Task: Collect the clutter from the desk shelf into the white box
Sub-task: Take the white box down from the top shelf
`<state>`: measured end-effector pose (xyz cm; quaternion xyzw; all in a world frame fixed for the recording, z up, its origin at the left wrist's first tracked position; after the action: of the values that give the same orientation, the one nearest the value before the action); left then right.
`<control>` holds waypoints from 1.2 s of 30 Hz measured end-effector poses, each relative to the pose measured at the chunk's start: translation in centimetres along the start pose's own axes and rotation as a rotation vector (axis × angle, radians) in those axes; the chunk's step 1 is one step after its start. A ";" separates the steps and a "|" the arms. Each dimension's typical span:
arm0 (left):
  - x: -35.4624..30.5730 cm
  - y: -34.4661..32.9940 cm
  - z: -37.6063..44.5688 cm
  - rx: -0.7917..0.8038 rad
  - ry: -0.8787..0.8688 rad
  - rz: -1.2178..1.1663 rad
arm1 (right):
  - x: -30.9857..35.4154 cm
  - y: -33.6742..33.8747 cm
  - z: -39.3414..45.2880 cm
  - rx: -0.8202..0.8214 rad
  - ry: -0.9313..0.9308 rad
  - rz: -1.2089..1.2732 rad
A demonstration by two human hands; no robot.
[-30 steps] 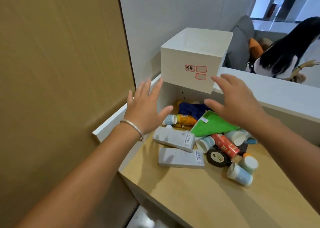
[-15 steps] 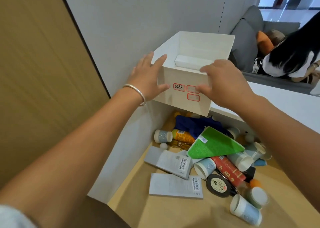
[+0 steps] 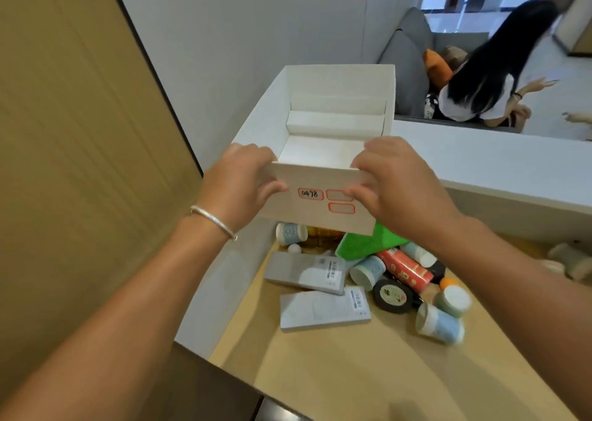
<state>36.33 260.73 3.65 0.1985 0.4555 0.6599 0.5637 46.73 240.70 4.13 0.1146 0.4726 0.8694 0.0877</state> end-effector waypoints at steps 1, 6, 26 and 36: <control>-0.1 0.5 -1.4 0.000 -0.012 -0.019 | 1.2 0.3 -1.2 0.002 -0.009 -0.009; -1.5 2.5 -7.5 0.021 -0.099 -0.073 | 6.8 1.7 -7.4 -0.003 -0.103 -0.048; -15.9 -9.3 -24.4 0.565 -0.683 -0.361 | 18.0 -0.1 -36.0 0.124 -0.387 -0.233; -15.0 -13.1 -22.9 0.689 -0.652 -0.183 | 17.0 -6.0 -34.9 0.335 -0.315 -0.073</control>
<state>30.22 237.53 -14.96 0.5292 0.4630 0.3215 0.6342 20.88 220.33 -17.34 0.2449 0.5944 0.7466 0.1714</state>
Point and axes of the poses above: each hand's wrist, its own z-axis towards the middle knuckle, its own y-axis out of the back of the hand, x = y × z, the point moved 4 cm from there along z, towards the middle knuckle, and after that the axes turned 11 degrees about y, right-handed, at the moved point
